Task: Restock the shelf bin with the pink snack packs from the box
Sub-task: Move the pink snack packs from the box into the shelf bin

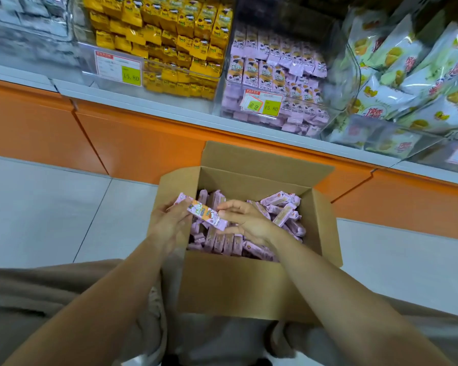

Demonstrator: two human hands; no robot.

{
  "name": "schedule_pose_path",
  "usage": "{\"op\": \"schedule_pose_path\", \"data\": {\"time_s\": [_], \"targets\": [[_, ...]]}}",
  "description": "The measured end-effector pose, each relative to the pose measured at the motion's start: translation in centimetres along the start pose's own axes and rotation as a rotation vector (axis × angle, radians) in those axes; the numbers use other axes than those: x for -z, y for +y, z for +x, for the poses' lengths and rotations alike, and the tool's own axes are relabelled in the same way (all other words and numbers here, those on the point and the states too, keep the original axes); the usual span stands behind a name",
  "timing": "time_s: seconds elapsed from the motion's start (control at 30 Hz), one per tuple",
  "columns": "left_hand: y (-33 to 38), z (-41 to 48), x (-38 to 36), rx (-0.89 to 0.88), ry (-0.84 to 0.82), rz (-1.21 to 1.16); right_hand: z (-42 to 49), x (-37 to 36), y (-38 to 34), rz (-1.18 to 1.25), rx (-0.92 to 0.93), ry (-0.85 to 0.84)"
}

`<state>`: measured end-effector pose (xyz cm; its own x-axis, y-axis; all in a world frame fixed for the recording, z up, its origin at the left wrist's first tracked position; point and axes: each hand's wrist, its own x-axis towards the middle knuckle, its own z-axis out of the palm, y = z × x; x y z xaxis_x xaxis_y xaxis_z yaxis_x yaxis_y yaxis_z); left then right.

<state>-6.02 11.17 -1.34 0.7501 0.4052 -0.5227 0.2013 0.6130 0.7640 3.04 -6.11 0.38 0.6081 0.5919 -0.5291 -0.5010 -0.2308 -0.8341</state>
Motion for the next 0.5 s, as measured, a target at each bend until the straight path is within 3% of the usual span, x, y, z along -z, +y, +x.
{"op": "schedule_pose_path", "data": {"time_s": [0.17, 0.33, 0.5], "targets": [[-0.4, -1.8, -0.9, 0.083, -0.14, 0.035, 0.7, -2.3, 0.9, -0.038, 0.003, 0.007], [-0.7, -0.3, 1.1, 0.023, 0.066, 0.213, 2.2, -2.6, 2.4, -0.198, -0.029, 0.117], [-2.0, 0.8, 3.0, 0.066, 0.075, 0.286, 5.3, -2.5, 5.6, -0.553, -0.12, 0.178]]}}
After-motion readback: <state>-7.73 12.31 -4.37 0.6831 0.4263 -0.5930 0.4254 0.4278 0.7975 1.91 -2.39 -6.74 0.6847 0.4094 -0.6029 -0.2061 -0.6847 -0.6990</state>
